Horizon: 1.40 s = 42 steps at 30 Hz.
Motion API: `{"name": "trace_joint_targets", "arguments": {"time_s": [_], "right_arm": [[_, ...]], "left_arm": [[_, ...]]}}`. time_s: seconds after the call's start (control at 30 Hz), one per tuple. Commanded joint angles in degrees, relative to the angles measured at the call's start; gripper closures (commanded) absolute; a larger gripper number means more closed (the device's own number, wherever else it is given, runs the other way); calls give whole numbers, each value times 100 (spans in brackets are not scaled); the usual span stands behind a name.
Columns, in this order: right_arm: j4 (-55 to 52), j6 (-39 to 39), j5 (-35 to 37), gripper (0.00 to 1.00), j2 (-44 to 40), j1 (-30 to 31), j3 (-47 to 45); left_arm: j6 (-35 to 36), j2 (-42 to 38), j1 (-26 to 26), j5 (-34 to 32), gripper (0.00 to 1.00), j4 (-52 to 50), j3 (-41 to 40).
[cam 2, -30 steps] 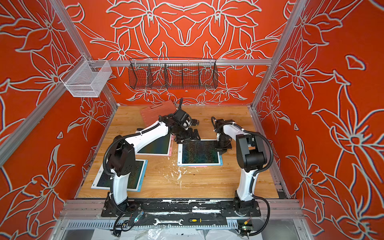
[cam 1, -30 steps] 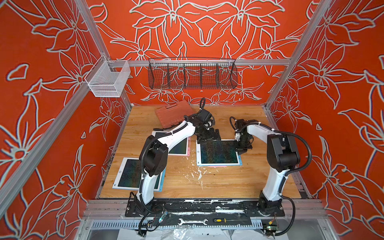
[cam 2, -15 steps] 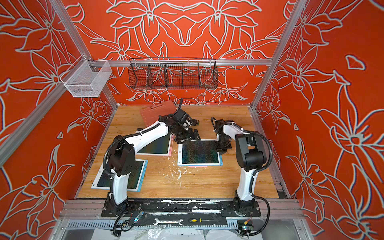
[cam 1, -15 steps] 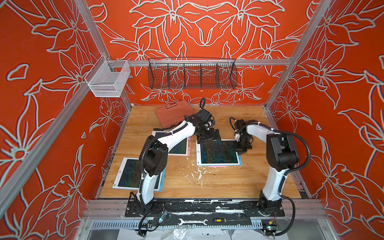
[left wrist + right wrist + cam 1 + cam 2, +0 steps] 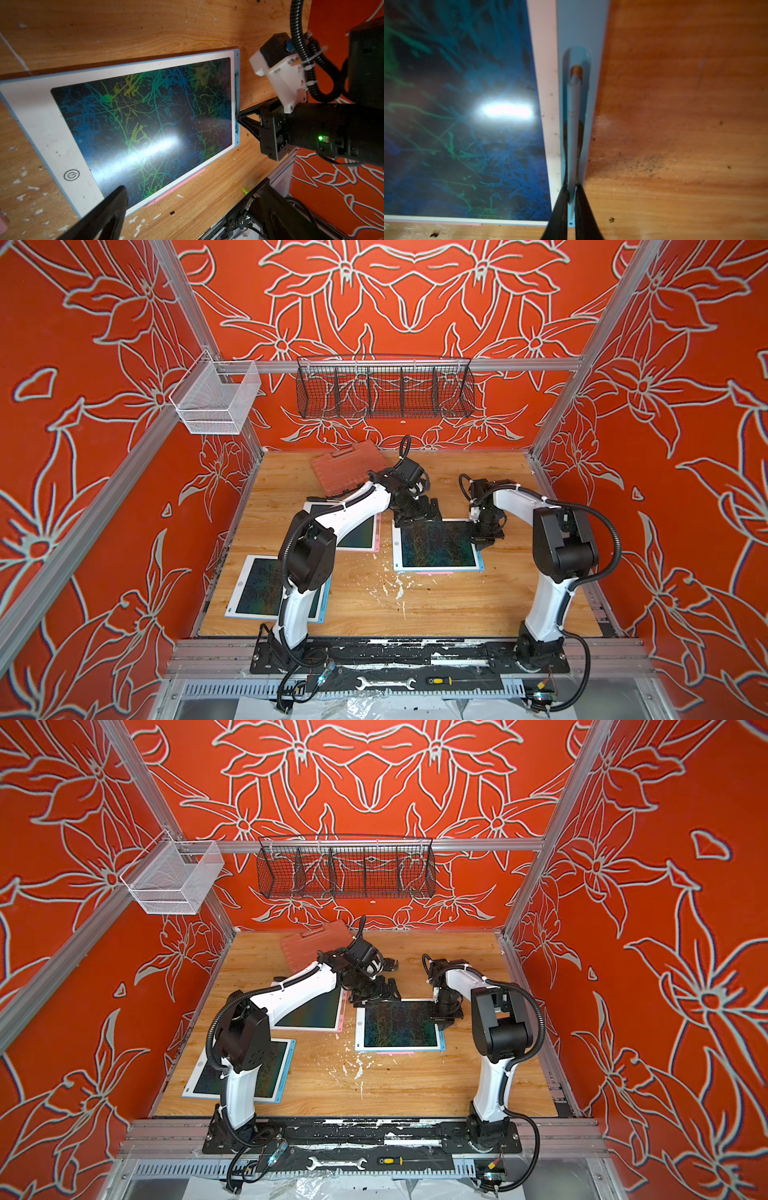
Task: Place the stylus back onto the writing tablet
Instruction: Place the stylus on the writing tablet.
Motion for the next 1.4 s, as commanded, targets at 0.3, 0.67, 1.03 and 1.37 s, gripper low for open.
{"name": "trace_joint_targets", "arguments": {"time_s": [0.3,0.67,1.03,1.37], "right_arm": [[-91,28,163,90,79,-38,138],[-52,58,235,90,171,-40,214],[-32,60,216,87,218,-33,212],[10,66,200,84,172,-42,218]], "left_arm": [[92,90,4,33,3,-135,158],[102,101,4,24,3,-153,188],[114,137,22,26,3,-162,219],[115,154,31,58,3,-153,242]]}}
